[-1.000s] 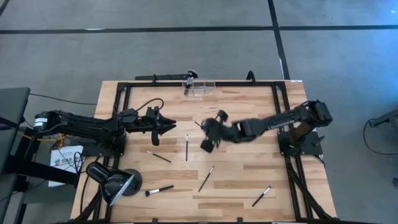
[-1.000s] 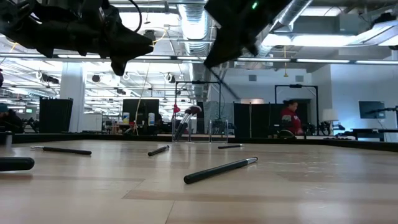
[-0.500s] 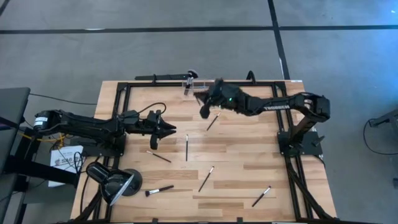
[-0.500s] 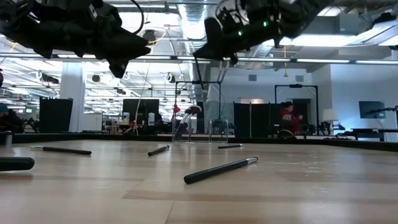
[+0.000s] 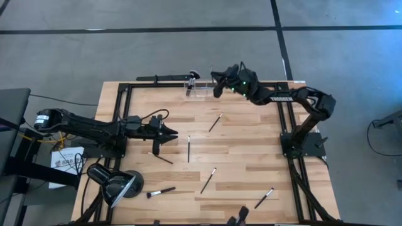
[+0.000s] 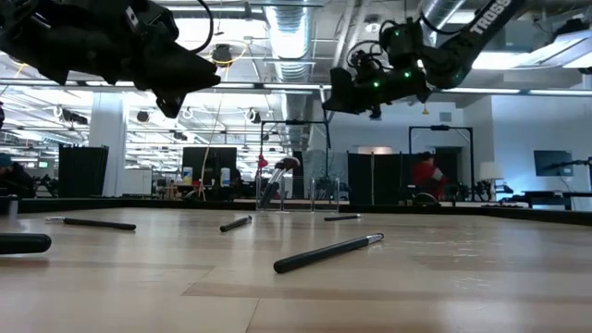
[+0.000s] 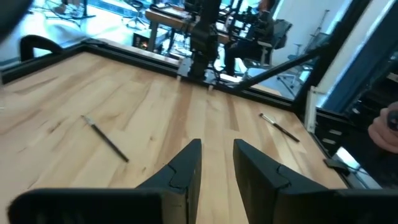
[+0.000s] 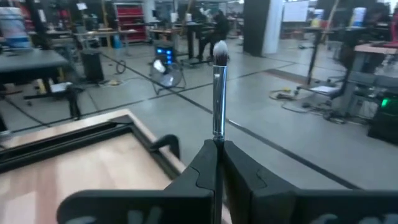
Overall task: Sort items
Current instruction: Put the eyeshadow brush into the right section of the transparent organizer
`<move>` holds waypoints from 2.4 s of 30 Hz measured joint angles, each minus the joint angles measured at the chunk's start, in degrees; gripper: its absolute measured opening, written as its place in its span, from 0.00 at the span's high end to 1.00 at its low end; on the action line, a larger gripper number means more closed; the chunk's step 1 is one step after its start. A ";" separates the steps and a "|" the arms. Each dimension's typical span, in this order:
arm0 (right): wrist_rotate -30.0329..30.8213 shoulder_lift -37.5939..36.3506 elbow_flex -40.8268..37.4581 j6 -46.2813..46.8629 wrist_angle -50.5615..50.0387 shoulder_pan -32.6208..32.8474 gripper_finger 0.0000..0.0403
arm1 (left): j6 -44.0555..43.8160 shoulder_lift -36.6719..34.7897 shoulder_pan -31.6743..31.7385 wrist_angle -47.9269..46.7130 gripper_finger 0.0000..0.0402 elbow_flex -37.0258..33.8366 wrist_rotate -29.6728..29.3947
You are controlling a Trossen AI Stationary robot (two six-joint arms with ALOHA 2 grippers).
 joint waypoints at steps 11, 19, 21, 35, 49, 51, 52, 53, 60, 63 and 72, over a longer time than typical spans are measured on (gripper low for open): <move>-7.94 6.48 -0.04 2.62 4.14 -4.35 0.99 | 1.76 0.00 0.08 0.01 0.78 0.00 -5.53; -7.81 10.22 -0.04 3.05 7.25 -5.75 0.99 | 4.03 0.00 2.57 0.01 0.78 0.00 -6.05; -7.79 10.34 -0.04 3.01 6.80 -6.26 0.99 | 4.56 0.00 3.51 0.01 0.78 0.00 -6.05; -7.94 10.32 -0.02 3.02 4.94 -6.98 0.99 | 4.64 0.00 6.60 0.01 0.78 0.00 -6.02; -7.92 10.29 0.00 6.52 1.67 -6.60 0.91 | 2.93 0.00 6.58 0.03 0.78 0.00 -6.01; -7.94 10.29 0.00 6.57 1.64 -6.62 0.89 | 2.89 0.00 6.58 0.03 0.78 0.00 -6.01; -7.94 10.29 0.00 6.68 1.57 -6.56 0.89 | 2.89 0.00 6.58 0.01 0.78 0.00 -6.01; -7.93 10.29 0.00 7.02 1.41 -6.40 0.89 | 2.89 0.00 6.58 0.01 0.78 0.00 -6.01; -7.92 10.29 0.00 8.16 -0.13 -6.10 0.89 | 2.89 0.00 6.58 0.02 0.78 0.00 -6.00; -7.92 10.29 0.00 8.64 -0.18 -6.04 0.88 | 2.89 0.02 6.58 0.01 0.78 0.00 -5.88; -7.81 7.13 0.02 8.63 -10.49 -2.78 0.87 | 2.89 0.02 6.58 0.01 0.78 0.00 -4.72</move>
